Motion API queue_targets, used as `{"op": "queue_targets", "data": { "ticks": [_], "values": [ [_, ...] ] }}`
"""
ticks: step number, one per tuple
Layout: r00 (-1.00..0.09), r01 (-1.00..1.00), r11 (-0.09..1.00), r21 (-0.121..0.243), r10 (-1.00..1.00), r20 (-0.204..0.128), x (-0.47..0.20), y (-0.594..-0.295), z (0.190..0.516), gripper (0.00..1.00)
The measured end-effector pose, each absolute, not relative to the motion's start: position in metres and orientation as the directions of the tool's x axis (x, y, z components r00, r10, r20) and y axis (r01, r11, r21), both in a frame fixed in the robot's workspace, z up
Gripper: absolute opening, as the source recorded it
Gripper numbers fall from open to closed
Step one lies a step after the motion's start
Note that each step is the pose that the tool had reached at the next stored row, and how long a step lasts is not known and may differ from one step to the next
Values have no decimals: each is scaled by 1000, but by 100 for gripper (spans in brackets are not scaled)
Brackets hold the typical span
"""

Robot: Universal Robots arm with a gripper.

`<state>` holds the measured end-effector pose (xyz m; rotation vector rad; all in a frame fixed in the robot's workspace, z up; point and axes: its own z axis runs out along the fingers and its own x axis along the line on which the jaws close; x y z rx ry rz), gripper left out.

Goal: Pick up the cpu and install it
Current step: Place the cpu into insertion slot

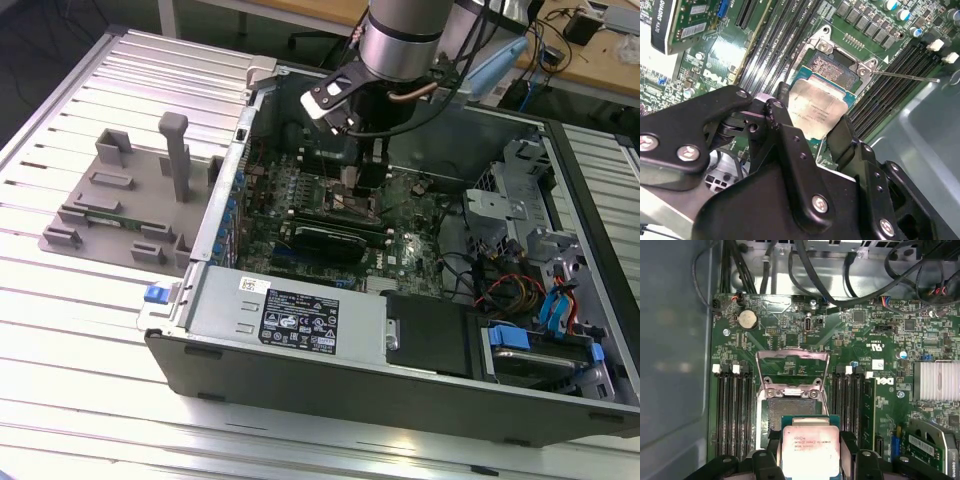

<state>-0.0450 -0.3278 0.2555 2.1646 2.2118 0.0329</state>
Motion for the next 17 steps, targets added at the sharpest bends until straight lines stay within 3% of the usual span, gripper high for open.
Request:
{"op": "queue_targets", "data": {
  "ticks": [12, 17],
  "values": [
    [-42, 998, 43, 39, 999, -23, -42, -325, 237, 55],
    [1, 999, 0, 38, 1000, -23, -41, -325, 229, 55]
  ]
}}
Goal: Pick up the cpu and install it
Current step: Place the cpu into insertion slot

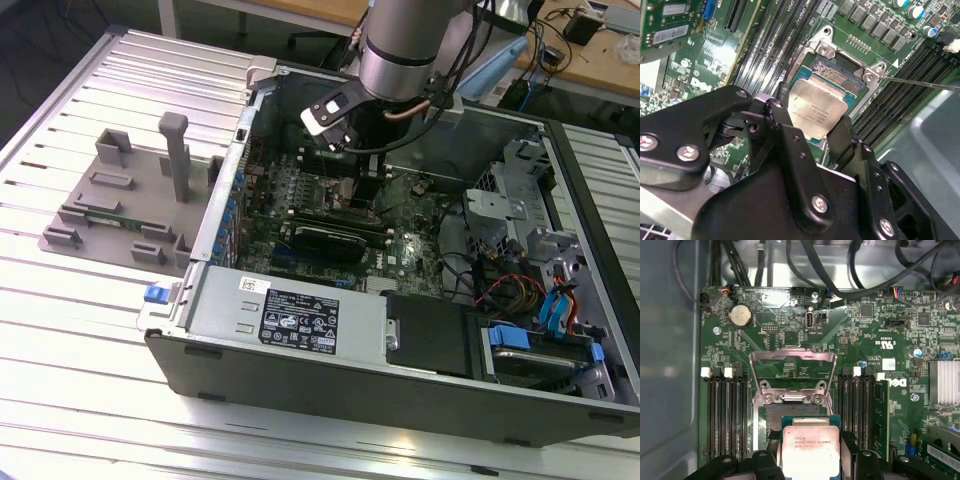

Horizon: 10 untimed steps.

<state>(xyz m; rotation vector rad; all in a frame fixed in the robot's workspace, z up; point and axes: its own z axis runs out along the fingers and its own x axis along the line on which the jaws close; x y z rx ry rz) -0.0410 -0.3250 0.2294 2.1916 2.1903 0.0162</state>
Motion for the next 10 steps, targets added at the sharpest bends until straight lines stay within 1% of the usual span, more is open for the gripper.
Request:
{"op": "queue_targets", "data": {
  "ticks": [10],
  "values": [
    [1, 999, 0, 38, 1000, -21, -41, -318, 218, 55]
  ]
}}
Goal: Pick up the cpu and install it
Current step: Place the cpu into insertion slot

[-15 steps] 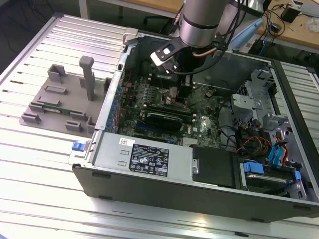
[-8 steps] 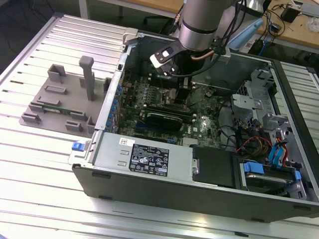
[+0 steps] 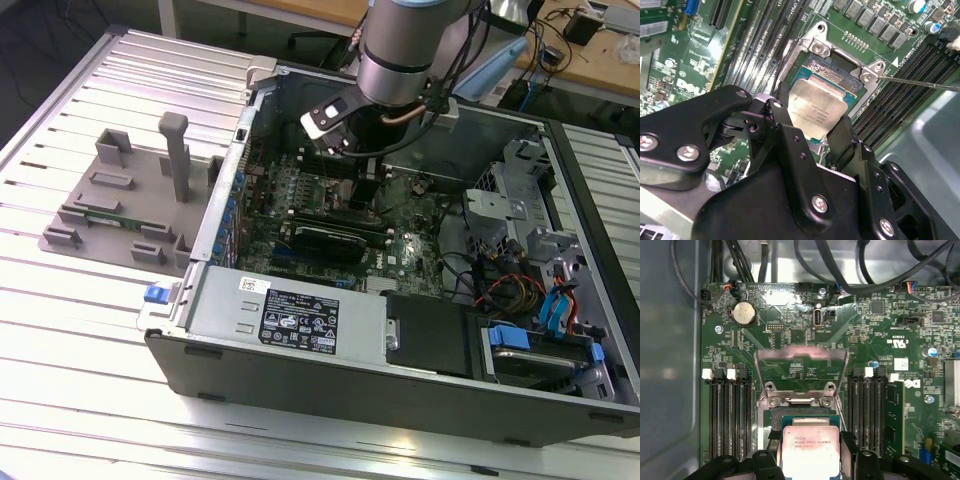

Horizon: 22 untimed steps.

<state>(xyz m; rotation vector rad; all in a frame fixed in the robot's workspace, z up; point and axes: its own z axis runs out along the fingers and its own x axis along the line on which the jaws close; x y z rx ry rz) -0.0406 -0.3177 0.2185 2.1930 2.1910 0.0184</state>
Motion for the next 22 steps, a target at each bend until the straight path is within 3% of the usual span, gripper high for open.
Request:
{"op": "queue_targets", "data": {
  "ticks": [22],
  "values": [
    [-14, 999, 15, 38, 1000, -20, -43, -314, 197, 55]
  ]
}}
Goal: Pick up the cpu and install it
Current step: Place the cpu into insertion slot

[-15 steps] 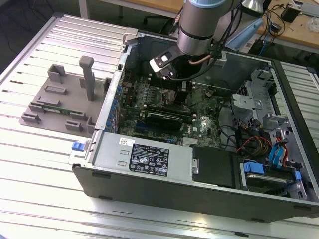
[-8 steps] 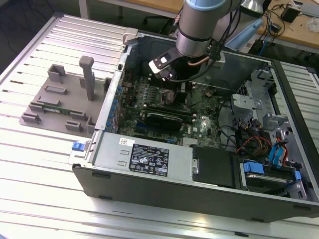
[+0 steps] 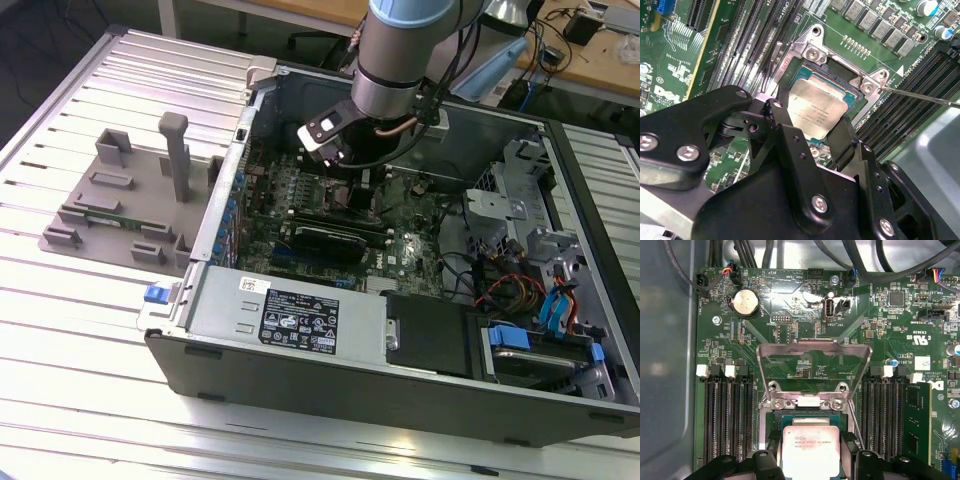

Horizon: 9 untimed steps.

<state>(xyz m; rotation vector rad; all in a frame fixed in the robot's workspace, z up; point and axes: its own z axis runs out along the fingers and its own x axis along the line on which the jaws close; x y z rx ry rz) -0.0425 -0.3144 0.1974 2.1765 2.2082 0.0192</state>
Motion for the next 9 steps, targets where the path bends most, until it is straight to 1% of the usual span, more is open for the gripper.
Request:
{"op": "queue_targets", "data": {
  "ticks": [9],
  "values": [
    [-11, 999, 12, 37, 1000, -19, -42, -311, 195, 55]
  ]
}}
